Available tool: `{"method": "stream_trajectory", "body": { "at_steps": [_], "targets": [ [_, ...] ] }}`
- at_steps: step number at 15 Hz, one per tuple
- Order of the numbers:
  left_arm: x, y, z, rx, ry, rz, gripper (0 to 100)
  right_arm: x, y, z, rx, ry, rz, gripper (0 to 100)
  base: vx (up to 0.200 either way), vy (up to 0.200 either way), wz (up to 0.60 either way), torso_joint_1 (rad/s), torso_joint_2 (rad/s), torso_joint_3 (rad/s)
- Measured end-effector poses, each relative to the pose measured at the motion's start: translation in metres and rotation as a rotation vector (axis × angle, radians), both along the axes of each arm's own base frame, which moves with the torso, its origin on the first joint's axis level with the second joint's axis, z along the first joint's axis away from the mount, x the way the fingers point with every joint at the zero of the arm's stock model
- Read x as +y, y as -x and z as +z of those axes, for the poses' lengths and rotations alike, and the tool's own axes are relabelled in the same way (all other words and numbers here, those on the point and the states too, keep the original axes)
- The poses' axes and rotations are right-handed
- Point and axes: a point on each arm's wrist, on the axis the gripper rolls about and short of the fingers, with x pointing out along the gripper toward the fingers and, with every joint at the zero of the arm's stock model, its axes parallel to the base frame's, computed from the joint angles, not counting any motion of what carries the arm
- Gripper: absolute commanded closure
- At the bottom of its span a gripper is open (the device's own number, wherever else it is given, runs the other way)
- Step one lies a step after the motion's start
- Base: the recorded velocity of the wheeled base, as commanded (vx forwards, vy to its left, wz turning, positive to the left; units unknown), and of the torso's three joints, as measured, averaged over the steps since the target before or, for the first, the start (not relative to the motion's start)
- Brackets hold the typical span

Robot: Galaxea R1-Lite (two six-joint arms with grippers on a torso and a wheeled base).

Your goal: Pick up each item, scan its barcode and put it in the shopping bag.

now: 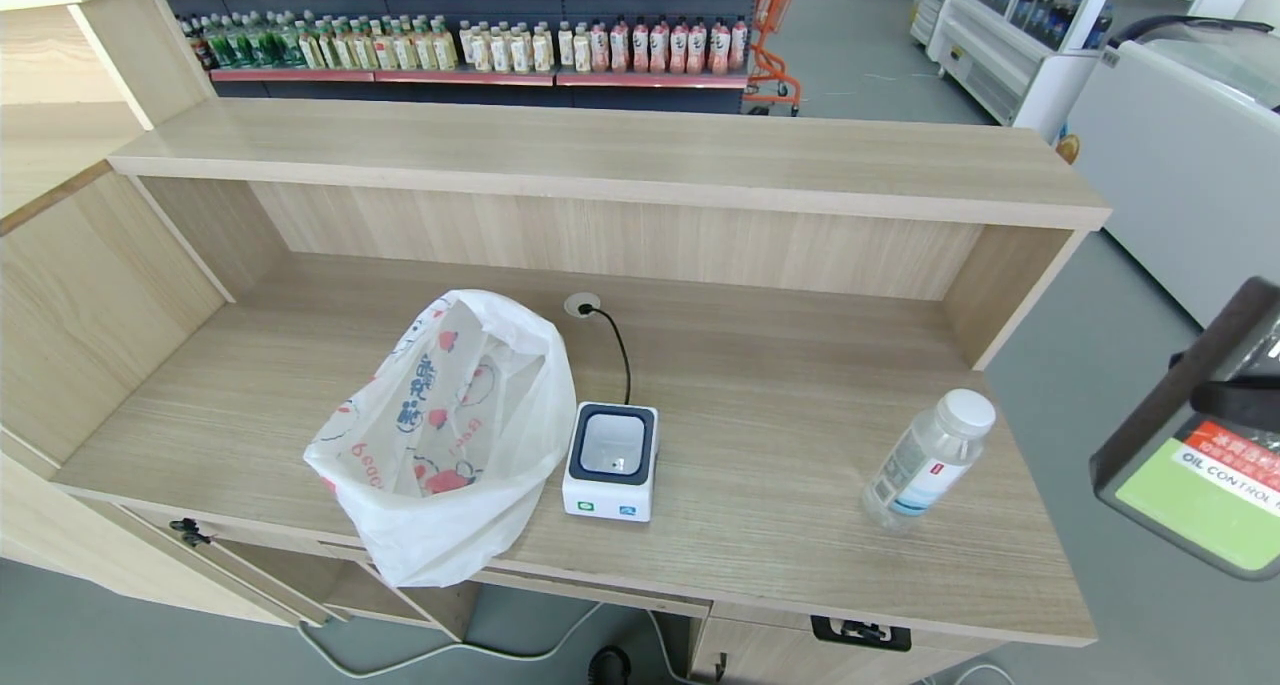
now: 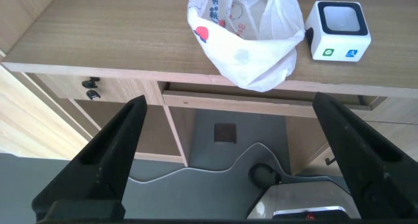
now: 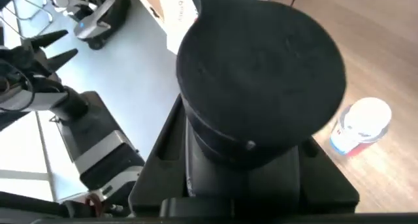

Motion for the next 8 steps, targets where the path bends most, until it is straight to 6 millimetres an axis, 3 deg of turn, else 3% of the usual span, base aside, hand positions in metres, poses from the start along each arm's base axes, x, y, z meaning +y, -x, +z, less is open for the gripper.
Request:
{"method": "stream_trajectory", "body": {
  "at_steps": [3, 8],
  "targets": [
    [0.000, 0.000, 0.000, 0.000, 0.000, 0.000, 0, -0.008, -0.006, -0.007, 0.094, -0.022, -0.085, 100, 0.000, 0.000, 0.00, 0.000, 0.00, 0.000],
    [0.000, 0.000, 0.000, 0.000, 0.000, 0.000, 0, -0.013, 0.001, -0.021, 0.211, -0.032, -0.129, 100, 0.000, 0.000, 0.00, 0.000, 0.00, 0.000]
  ]
}}
